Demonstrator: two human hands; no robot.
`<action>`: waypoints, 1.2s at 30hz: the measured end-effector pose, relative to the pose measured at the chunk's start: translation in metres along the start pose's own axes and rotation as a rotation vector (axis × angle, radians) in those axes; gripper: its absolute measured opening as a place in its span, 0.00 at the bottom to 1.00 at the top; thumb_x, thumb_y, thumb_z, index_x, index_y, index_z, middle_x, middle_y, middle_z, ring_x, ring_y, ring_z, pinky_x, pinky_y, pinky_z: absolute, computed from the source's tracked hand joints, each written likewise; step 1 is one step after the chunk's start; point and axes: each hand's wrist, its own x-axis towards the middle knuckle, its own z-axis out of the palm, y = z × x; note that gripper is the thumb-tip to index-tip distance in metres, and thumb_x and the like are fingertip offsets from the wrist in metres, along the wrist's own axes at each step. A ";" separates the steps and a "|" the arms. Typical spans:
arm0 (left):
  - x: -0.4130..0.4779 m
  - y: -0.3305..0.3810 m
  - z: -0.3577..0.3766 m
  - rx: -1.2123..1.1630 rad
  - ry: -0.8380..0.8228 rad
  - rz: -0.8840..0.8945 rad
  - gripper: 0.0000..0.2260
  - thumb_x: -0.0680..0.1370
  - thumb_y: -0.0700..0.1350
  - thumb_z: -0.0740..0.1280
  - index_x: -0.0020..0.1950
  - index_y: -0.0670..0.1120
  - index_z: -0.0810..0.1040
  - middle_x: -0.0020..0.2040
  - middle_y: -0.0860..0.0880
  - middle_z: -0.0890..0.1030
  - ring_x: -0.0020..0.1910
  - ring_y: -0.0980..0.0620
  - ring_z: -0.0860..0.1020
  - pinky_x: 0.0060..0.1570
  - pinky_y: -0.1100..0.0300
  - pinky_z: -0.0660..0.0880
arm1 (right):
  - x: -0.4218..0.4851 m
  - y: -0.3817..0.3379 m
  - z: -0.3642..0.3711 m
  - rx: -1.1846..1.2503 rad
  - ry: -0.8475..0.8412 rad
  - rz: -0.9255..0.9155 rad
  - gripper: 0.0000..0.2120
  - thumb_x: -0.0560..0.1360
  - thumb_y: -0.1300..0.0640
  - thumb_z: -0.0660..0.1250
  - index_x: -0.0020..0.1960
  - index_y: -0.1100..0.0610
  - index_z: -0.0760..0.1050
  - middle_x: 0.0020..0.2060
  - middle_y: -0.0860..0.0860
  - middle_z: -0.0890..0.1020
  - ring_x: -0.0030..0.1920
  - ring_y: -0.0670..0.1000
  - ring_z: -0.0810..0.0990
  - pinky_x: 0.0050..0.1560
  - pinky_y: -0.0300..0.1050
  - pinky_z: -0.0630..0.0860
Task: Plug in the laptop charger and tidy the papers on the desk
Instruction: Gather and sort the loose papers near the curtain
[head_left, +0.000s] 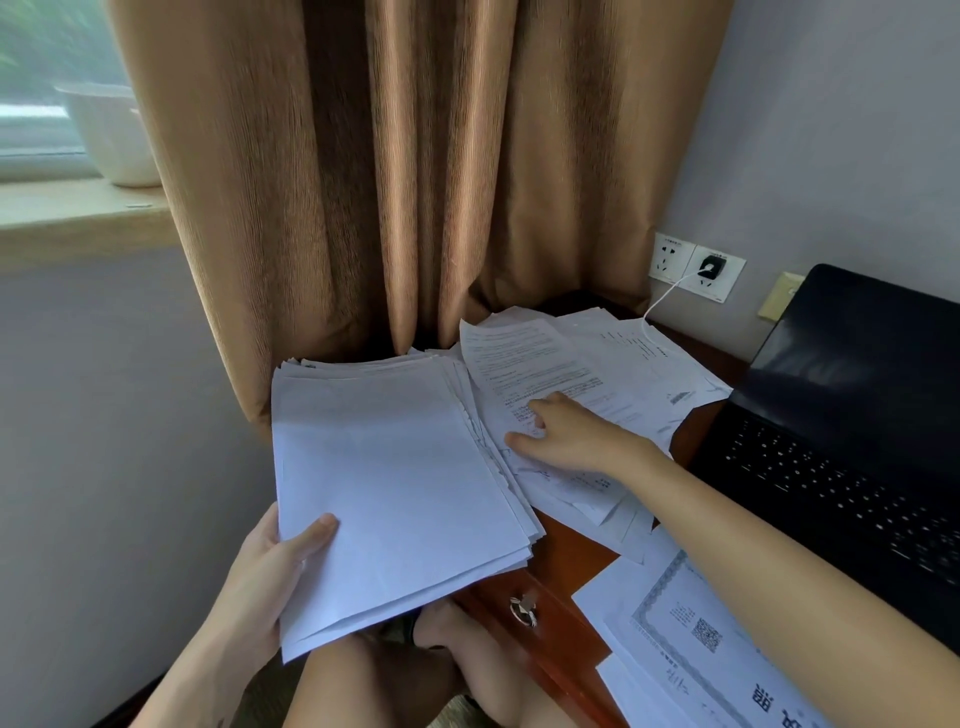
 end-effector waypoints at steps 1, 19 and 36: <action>0.000 0.000 0.000 -0.002 -0.001 0.000 0.12 0.81 0.40 0.70 0.62 0.53 0.78 0.52 0.47 0.88 0.51 0.38 0.86 0.58 0.36 0.80 | -0.004 0.000 -0.003 -0.063 -0.036 -0.025 0.22 0.79 0.37 0.63 0.69 0.43 0.69 0.63 0.49 0.68 0.66 0.50 0.65 0.66 0.45 0.64; 0.001 -0.004 -0.003 0.001 -0.021 -0.001 0.12 0.82 0.41 0.70 0.62 0.54 0.78 0.53 0.47 0.88 0.51 0.38 0.86 0.56 0.35 0.81 | -0.030 0.043 0.011 -0.376 0.129 -0.297 0.22 0.85 0.45 0.56 0.71 0.57 0.73 0.67 0.52 0.77 0.68 0.53 0.72 0.67 0.51 0.71; -0.007 0.003 0.000 -0.036 -0.047 0.001 0.09 0.83 0.45 0.69 0.63 0.53 0.78 0.55 0.45 0.87 0.51 0.39 0.87 0.58 0.36 0.80 | -0.072 -0.051 0.028 0.336 0.467 -0.320 0.17 0.84 0.59 0.63 0.72 0.57 0.73 0.60 0.47 0.80 0.53 0.40 0.79 0.54 0.23 0.70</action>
